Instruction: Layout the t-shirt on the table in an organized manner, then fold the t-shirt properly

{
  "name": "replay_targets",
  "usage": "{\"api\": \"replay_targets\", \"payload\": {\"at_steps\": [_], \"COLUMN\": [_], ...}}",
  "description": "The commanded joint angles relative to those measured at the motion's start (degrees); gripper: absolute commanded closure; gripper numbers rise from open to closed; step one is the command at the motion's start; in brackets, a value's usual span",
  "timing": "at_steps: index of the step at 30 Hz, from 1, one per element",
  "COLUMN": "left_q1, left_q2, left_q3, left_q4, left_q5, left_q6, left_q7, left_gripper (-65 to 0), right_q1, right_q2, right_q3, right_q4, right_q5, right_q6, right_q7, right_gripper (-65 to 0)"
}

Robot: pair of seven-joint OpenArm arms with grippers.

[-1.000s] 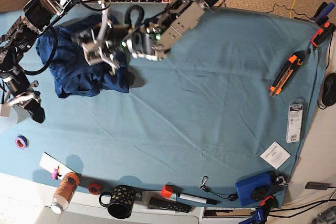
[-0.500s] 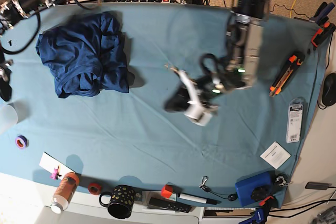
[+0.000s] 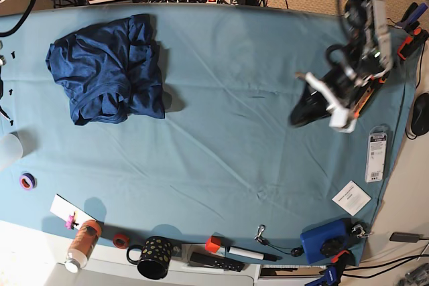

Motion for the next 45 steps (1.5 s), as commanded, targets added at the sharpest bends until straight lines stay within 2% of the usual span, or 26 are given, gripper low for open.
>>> {"api": "replay_targets", "payload": {"at_steps": [1,4,7,11,14,17,23,26,30,34,37,45], "left_q1": [0.8,5.5,11.1,19.3,24.8,29.9,37.2,39.0,41.0,41.3,41.0,35.1], "left_q2": [-0.8,-1.8,-2.7,-4.4,-4.4,-4.4,-4.4,-4.4,-4.4,-4.4,-4.4,-4.4], "left_q3": [-1.2,-5.4,-10.2,-15.9,-19.4,-21.6,-22.1,-22.1,-22.1,-22.1,-22.1,-22.1], "left_q4": [2.7,7.8,12.0,13.9,13.9,13.8,13.4,12.4,9.4,1.8,-5.7,-23.6], "left_q5": [-3.4,-11.0,-17.6,-24.2,-28.3,-32.4,-38.3,-41.0,-41.0,-41.0,-41.0,-41.9], "left_q6": [-0.9,-0.9,-0.9,-0.9,-0.9,-0.9,-0.9,-0.9,-0.9,-0.9,-0.9,-0.9], "left_q7": [0.6,8.3,13.8,18.3,22.1,25.2,34.9,38.2,38.6,38.3,35.5,34.0], "left_gripper": [0.0,0.0,0.0,0.0,0.0,0.0,0.0,0.0,0.0,0.0,0.0,0.0], "right_q1": [-1.1,-5.6,-10.2,-16.2,-20.7,-24.7,-31.0,-33.6,-35.6,-36.0,-36.0,-33.9], "right_q2": [1.2,0.8,0.4,-2.6,-5.2,-7.6,-13.0,-14.6,-15.4,-15.4,-15.2,-14.8], "right_q3": [0.3,0.3,0.3,0.2,0.2,0.2,0.2,0.2,0.2,0.1,-0.5,-9.8], "right_q4": [2.4,6.3,8.3,8.9,8.9,8.9,8.9,8.9,8.7,8.5,6.7,-10.1], "right_q5": [1.3,1.3,2.6,8.8,12.1,15.0,15.1,15.1,15.1,15.1,15.1,15.1], "right_q6": [0.1,0.1,0.1,0.1,0.1,0.1,0.1,0.1,0.1,0.1,0.1,0.1], "right_q7": [0.5,-0.8,-1.8,-3.3,-3.3,-3.3,-3.3,-3.3,-3.3,-3.3,-3.3,-3.3], "right_gripper": [0.0,0.0,0.0,0.0,0.0,0.0,0.0,0.0,0.0,0.0,0.0,0.0]}}
